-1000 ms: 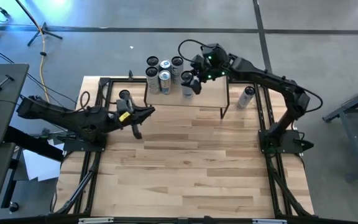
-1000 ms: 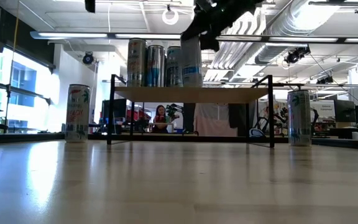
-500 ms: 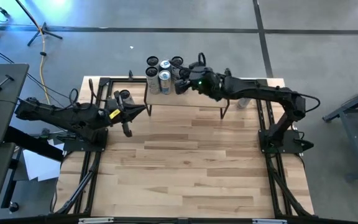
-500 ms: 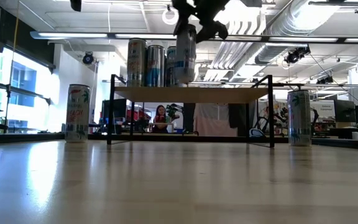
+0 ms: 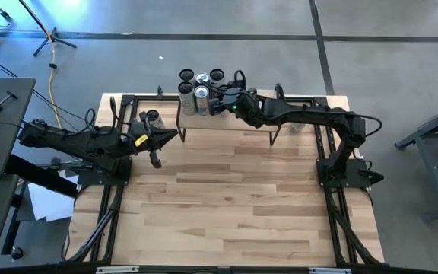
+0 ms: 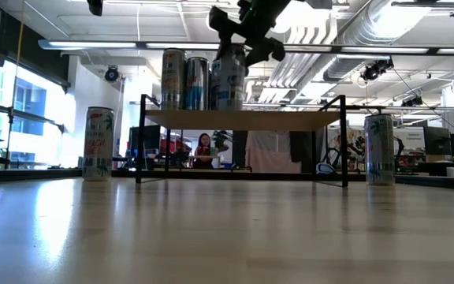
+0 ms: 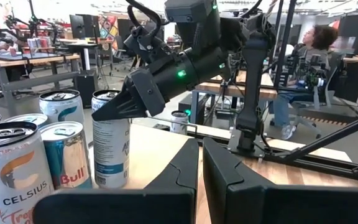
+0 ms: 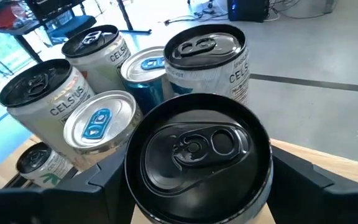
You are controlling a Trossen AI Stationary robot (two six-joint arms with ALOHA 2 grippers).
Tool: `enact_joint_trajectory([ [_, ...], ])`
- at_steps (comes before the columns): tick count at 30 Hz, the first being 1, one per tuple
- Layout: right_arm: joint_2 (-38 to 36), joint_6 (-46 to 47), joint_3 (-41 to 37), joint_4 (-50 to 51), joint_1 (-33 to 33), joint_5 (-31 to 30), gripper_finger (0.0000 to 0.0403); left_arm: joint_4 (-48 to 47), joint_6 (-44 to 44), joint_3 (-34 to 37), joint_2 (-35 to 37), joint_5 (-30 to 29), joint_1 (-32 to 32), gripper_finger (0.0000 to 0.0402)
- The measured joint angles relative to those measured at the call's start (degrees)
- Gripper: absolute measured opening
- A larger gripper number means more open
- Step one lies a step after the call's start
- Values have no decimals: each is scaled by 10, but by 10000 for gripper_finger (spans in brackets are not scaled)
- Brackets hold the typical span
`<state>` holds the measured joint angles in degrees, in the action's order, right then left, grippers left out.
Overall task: Place canned beverage on shelf
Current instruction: Put the bottom right black soda can on the shelf
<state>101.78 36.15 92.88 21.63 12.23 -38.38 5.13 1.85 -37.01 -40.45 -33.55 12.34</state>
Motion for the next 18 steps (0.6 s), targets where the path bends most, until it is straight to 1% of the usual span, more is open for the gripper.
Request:
enact_joint_trajectory([
  [2, 0, -1, 0, 0, 2, -3, 263, 0, 0, 0, 0, 0, 0, 0],
  [4, 0, -2, 0, 0, 4, 11, 266, 0, 0, 0, 0, 0, 0, 0],
  [6, 0, -3, 0, 1, 5, 28, 278, -4, 0, 0, 0, 0, 0, 0],
  [10, 0, -10, 0, 3, 5, 28, 292, -9, 6, 0, 0, 0, 0, 0],
  [15, -1, -30, 2, 0, 5, 25, 296, -9, 10, 0, 0, 13, 0, 0],
  [18, -1, -27, 2, 1, 5, 25, 298, -9, 10, 0, 0, 14, 0, 0],
])
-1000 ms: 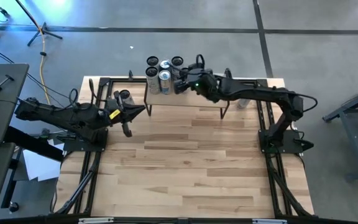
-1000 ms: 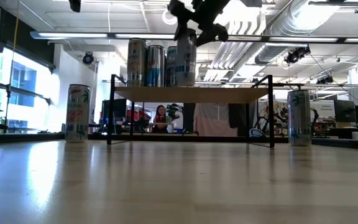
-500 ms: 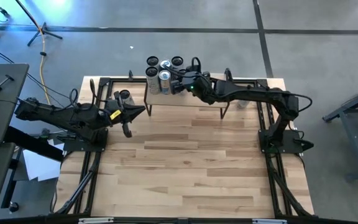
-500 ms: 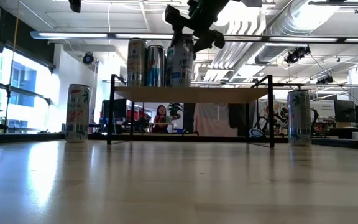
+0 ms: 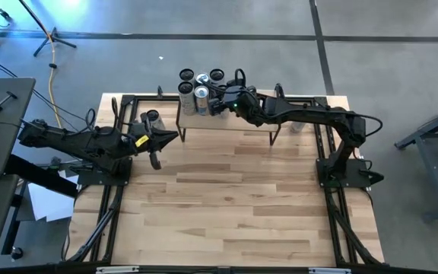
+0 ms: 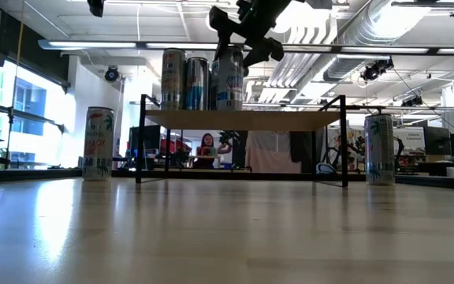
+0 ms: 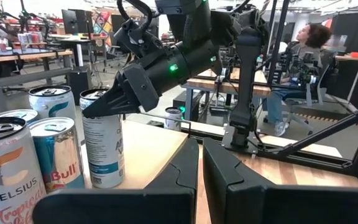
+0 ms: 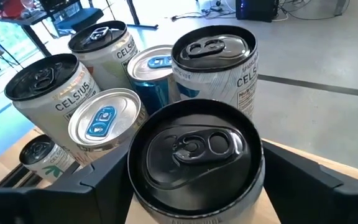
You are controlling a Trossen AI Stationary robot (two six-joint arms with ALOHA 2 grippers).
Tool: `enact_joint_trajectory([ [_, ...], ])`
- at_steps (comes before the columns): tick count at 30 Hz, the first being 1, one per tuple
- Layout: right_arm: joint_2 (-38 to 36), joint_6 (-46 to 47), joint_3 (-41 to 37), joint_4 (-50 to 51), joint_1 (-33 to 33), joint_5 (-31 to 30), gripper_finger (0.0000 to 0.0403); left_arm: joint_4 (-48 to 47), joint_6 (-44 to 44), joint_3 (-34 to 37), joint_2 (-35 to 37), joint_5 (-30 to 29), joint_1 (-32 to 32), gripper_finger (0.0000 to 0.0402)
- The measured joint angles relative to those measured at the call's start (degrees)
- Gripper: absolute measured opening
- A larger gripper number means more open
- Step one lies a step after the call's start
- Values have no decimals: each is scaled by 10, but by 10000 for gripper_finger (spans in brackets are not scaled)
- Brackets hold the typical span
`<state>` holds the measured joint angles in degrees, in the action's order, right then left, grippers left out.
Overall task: Place canned beverage on shelf
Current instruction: Put the bottom right black soda can on the shelf
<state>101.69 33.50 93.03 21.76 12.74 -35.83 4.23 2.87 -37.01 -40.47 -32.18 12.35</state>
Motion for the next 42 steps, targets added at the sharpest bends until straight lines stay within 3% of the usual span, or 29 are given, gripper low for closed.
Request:
enact_joint_trajectory([
  [12, 0, -16, 0, 3, 5, 22, 300, 0, 10, 0, 0, 1, 1, 0],
  [19, 0, -65, 0, -2, 12, 88, 300, 1, 10, 0, 0, 1, 1, 0],
  [26, 0, -64, 0, -2, 12, 29, 300, 0, 9, 0, 0, 1, 1, 0],
  [32, 0, -65, -1, -2, 11, 24, 302, 0, 9, 0, 0, 1, 1, 0],
  [42, -26, -64, -1, 20, 11, 19, 358, -1, 9, 0, 0, 0, 0, 0],
])
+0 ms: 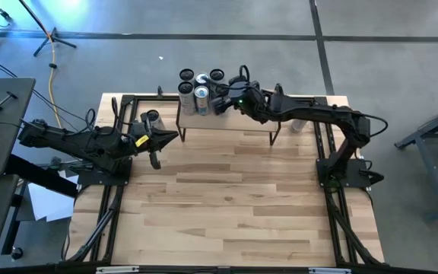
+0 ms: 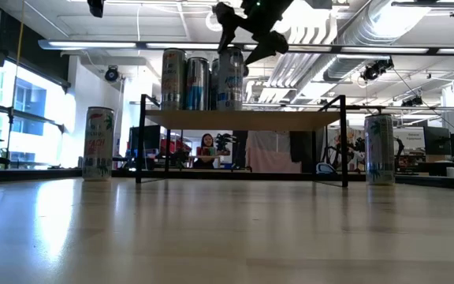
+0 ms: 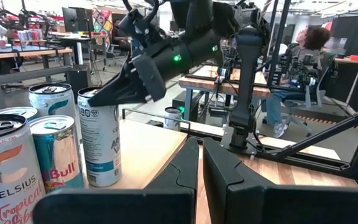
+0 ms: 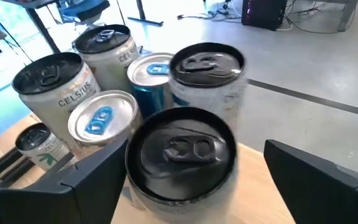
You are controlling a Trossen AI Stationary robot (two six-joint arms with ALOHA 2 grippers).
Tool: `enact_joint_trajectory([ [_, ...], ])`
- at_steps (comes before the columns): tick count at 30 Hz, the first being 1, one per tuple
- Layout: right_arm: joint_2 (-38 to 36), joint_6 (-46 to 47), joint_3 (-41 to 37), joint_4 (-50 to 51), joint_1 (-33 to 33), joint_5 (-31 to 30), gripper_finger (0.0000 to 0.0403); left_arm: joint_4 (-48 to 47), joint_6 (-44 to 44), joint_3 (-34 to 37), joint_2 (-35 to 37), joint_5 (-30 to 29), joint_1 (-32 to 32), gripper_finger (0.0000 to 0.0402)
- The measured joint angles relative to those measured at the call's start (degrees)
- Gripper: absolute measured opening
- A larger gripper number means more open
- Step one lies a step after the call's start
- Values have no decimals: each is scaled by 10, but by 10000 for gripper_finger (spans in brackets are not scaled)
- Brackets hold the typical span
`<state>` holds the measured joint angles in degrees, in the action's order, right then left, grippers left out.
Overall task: Place canned beverage on shelf
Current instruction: Put the bottom right black soda can on the shelf
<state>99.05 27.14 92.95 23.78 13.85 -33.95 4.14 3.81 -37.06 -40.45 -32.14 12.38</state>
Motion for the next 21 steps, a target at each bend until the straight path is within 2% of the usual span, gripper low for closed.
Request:
enact_joint_trajectory([
  [4, -17, -1, 0, 13, -2, 4, 375, 0, 0, 0, 0, 0, 0, 0],
  [11, -52, -7, 0, 10, -11, 89, 378, 0, 0, 0, 0, -3, 0, 0],
  [15, -68, -6, 0, 21, -20, 90, 378, 0, 0, 0, 0, -14, 0, 0],
  [21, -89, -25, 0, 131, -49, 47, 378, 0, 0, 0, 0, -16, 0, 0],
])
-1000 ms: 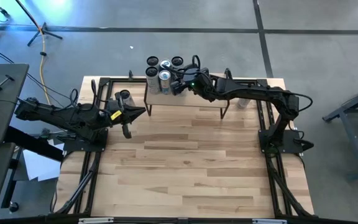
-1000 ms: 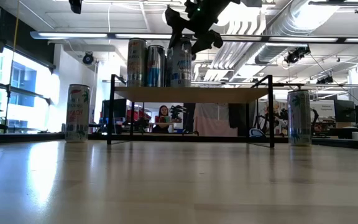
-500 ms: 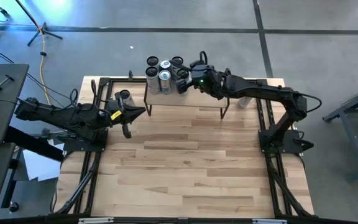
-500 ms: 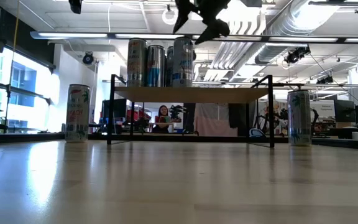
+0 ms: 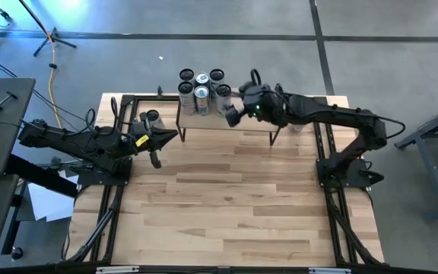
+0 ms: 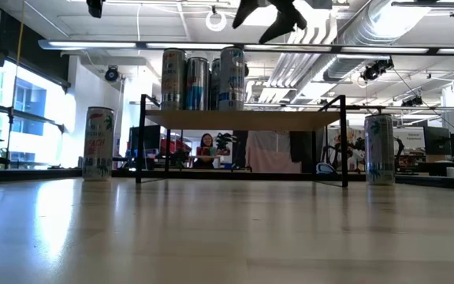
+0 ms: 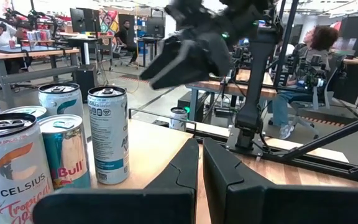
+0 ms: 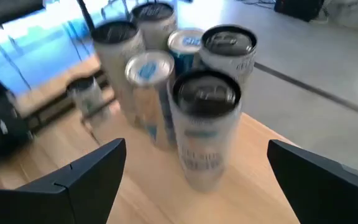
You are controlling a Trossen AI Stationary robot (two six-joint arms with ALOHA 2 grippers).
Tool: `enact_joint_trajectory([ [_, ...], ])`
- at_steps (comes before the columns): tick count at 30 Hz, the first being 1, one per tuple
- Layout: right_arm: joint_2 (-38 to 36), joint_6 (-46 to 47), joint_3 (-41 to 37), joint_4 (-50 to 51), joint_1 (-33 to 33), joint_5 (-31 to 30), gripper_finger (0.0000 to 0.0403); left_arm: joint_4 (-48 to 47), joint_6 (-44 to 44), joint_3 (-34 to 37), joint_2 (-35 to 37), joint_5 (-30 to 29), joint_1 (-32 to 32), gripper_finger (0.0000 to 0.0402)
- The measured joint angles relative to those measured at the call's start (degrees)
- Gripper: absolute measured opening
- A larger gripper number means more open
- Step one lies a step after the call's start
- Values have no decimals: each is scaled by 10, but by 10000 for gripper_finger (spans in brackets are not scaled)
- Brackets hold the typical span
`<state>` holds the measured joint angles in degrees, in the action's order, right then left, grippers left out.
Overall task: Place canned beverage on shelf
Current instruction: Put the bottom right black soda can on the shelf
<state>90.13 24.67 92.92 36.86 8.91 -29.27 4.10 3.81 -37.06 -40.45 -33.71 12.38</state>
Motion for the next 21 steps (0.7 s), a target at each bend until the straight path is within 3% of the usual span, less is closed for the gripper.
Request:
enact_joint_trajectory([
  [5, -12, -41, -2, 64, -47, -51, 378, 0, 0, 0, 0, 0, 0, 0],
  [8, -26, -42, -47, 61, -72, -98, 378, 1, 3, 0, 0, 0, 0, 0],
  [16, -166, 46, -310, -92, -102, -18, 378, 10, 36, 0, 0, 30, -3, 0],
  [21, -246, 97, -379, -109, -104, -24, 378, 8, 94, 0, -8, 90, -44, 0],
])
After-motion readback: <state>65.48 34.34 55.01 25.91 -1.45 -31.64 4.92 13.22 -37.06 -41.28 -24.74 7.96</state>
